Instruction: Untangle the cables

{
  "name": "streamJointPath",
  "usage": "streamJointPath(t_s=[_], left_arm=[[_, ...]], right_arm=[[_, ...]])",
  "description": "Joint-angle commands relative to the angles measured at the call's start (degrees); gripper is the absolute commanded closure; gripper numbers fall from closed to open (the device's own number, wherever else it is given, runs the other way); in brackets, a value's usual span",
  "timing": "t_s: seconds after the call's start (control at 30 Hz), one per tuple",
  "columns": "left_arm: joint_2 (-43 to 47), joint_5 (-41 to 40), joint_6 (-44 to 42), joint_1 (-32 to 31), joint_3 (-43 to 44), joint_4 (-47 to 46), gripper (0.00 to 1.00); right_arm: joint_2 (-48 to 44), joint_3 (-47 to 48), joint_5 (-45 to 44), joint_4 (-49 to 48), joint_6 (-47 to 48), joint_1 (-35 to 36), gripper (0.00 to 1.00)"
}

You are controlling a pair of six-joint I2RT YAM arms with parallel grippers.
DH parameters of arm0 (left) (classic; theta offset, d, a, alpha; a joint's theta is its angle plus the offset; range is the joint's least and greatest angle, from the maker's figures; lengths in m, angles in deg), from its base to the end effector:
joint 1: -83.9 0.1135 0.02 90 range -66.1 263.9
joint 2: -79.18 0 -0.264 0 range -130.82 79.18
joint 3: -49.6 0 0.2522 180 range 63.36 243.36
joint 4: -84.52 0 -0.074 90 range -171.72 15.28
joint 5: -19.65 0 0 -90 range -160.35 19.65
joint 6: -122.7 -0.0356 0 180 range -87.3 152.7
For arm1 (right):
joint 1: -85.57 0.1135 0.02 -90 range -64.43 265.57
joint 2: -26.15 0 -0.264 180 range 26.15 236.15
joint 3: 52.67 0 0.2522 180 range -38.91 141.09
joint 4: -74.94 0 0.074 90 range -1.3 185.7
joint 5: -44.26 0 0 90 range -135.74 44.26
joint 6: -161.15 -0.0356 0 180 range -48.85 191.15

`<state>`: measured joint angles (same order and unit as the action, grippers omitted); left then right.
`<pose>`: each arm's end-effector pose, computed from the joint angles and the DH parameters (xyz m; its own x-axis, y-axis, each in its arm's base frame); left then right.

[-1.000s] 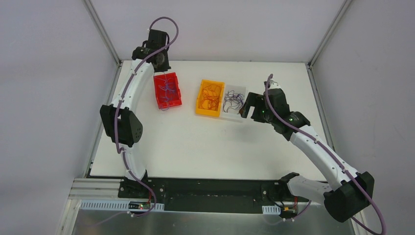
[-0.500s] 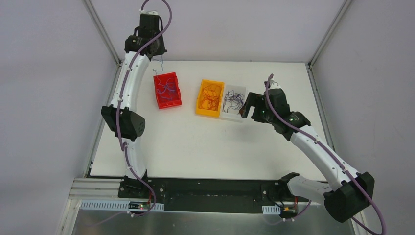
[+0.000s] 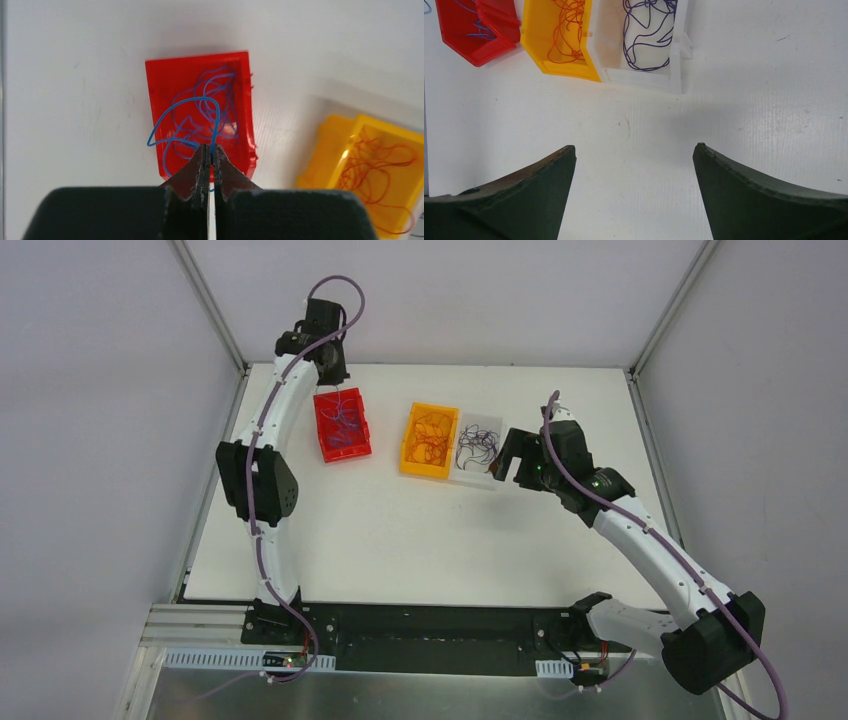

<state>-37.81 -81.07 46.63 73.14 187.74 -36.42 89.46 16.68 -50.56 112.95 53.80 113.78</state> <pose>0.4541 -0.0796 0.3728 -0.5953 -0.1276 -0.7933 -0.1072 0.9911 -0.0790 0.2174 0.1132 0.3179 -0.5671 0.0330 -0.8230 -0.2505 0.9450 0.2105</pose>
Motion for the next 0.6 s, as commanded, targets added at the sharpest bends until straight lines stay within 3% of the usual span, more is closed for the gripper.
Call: streamJointPath(t_s=[0.0,0.13,0.57], left_arm=[[1.99,-0.66,2.34,0.57,-10.35,-4.54,1.0],[0.41,-0.57,2.85,0.59,-14.4,-7.24,1.0],[-8.66,1.52,3.71,0.57,-13.44,-9.13,1.0]], right_arm=[[-1.3,1.61,1.19,-0.07,-0.54,-0.3,0.09],[-1.09,1.8,1.64,-0.08,-0.6,-0.35,0.09],[-0.99,1.71,2.23,-0.08,-0.68,-0.36,0.09]])
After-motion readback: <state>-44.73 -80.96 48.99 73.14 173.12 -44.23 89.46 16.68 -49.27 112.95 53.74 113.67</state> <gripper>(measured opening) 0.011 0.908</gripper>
